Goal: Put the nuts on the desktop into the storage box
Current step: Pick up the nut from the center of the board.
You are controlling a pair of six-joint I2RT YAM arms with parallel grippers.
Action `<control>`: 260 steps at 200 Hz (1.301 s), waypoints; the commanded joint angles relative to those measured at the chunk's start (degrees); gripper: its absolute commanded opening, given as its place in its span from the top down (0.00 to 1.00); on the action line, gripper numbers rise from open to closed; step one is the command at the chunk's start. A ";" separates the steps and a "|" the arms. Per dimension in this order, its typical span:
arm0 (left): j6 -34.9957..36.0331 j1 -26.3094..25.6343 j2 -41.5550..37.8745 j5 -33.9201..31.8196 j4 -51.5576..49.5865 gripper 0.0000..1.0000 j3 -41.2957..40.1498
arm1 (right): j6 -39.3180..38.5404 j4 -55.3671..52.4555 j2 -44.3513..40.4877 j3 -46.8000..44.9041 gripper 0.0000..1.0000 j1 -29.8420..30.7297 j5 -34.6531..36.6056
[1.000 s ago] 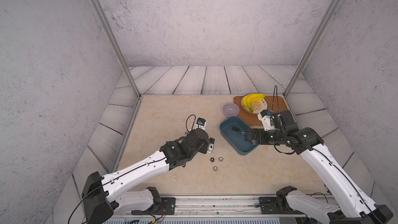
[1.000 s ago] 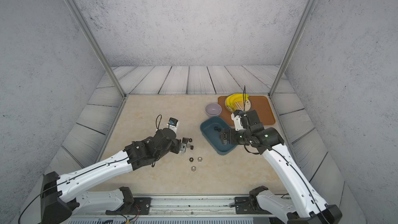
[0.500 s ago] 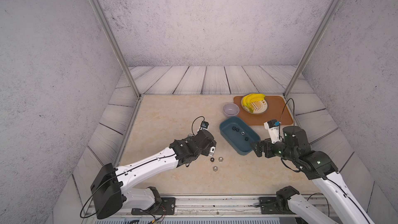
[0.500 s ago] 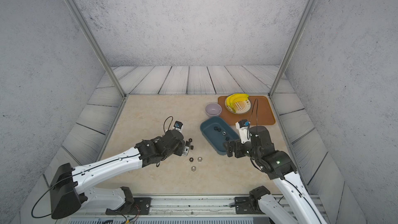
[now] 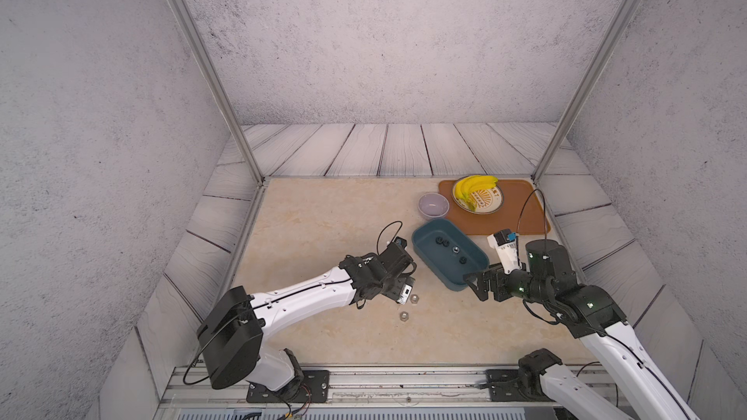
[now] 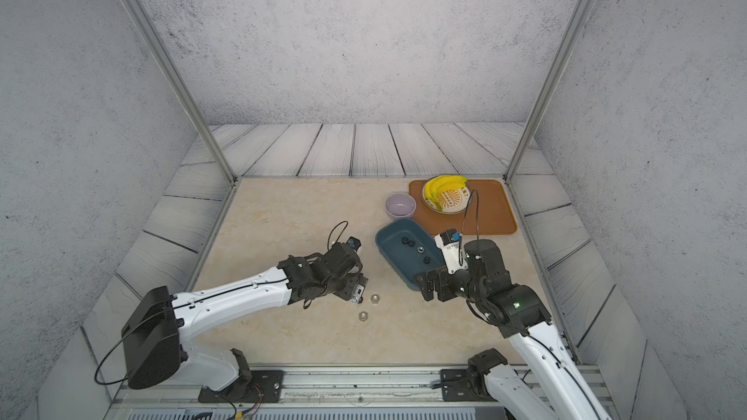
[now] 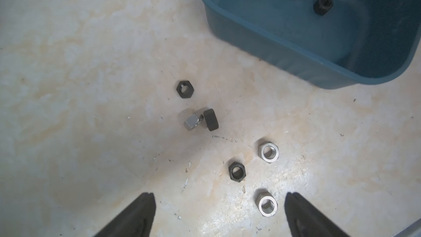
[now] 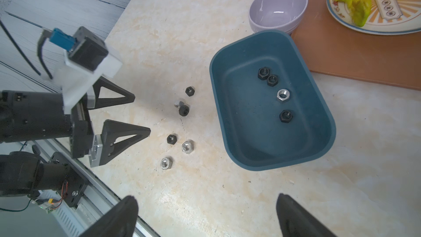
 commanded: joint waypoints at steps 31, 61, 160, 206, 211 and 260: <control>2.24 0.31 6.31 5.69 -8.93 0.12 4.71 | -5.01 2.71 0.79 -4.75 0.01 0.28 -12.19; 2.48 0.32 9.83 6.27 -11.25 0.15 6.70 | -4.29 5.92 -0.05 -8.18 0.01 0.28 -14.92; 5.50 0.87 19.95 9.08 -11.58 0.36 12.18 | -0.42 8.54 1.27 -10.43 0.01 0.32 -13.66; 5.88 2.36 22.85 10.85 -11.09 0.44 13.01 | 0.57 8.61 2.10 -10.56 0.01 0.29 -13.26; 5.81 2.45 23.10 10.97 -11.07 0.44 13.03 | 0.65 8.51 2.15 -10.47 0.01 0.19 -13.29; 6.73 2.76 24.68 12.68 -9.59 0.47 13.20 | 1.44 8.61 2.68 -10.27 0.01 0.43 -12.83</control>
